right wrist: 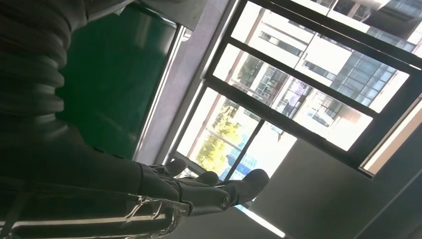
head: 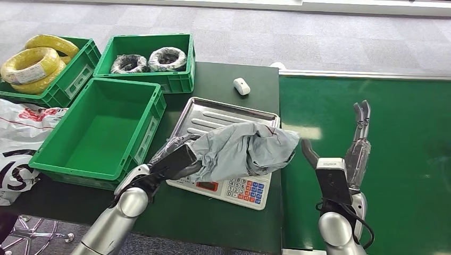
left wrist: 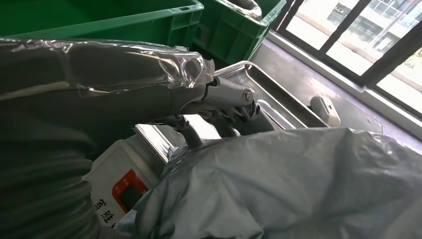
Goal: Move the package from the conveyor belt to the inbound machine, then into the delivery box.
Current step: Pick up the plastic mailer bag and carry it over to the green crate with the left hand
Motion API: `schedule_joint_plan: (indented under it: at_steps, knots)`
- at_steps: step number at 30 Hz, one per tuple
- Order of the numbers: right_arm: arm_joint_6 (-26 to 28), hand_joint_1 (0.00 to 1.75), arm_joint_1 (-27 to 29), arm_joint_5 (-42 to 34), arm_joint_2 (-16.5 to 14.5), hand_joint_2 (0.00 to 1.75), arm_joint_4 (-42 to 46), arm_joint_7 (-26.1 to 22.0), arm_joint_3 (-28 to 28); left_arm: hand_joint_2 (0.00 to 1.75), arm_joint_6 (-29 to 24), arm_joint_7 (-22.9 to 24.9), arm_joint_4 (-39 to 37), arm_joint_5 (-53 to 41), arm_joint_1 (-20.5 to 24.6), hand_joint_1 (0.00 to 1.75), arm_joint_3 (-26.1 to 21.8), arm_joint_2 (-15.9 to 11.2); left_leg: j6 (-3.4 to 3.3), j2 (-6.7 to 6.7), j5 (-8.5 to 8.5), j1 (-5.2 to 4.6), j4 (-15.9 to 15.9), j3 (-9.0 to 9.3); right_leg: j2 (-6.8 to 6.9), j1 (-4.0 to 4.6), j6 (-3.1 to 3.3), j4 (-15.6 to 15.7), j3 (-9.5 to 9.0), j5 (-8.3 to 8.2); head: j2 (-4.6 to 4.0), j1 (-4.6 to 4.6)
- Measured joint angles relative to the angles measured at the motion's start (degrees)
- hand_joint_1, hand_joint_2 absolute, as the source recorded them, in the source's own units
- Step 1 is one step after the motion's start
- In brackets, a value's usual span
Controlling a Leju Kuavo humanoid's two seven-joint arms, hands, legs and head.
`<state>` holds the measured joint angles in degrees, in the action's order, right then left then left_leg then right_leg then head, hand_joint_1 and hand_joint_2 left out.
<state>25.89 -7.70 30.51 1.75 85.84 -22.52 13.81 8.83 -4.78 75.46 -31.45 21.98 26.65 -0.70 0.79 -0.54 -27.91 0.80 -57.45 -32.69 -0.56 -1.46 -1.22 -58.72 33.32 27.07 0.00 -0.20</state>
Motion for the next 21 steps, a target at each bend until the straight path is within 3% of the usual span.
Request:
schedule_joint_plan:
  at_steps: [12, 21]
  knots:
    - [-0.73, 0.0, 0.59, 2.13, -0.41, 1.75, 0.45, 0.58, -0.1, 1.75, -3.91, 0.15, 0.96, 3.63, 0.21, 1.75, -0.47, 0.08, 0.0, 0.03, 0.0, 0.0, 0.0, 0.0, 0.0, 0.0, 0.0, 0.0, 0.01, 0.0, 0.0, 0.01]
    - [-1.21, 0.0, 2.12, 3.19, -0.74, 1.75, 1.91, 0.7, -0.89, 1.75, -10.21, 0.84, 9.75, 10.23, 0.14, 1.75, -6.85, 0.08, 0.0, 0.05, 0.0, 0.01, 0.0, -0.03, 0.0, 0.01, 0.0, -0.01, 0.04, 0.0, 0.0, 0.01]
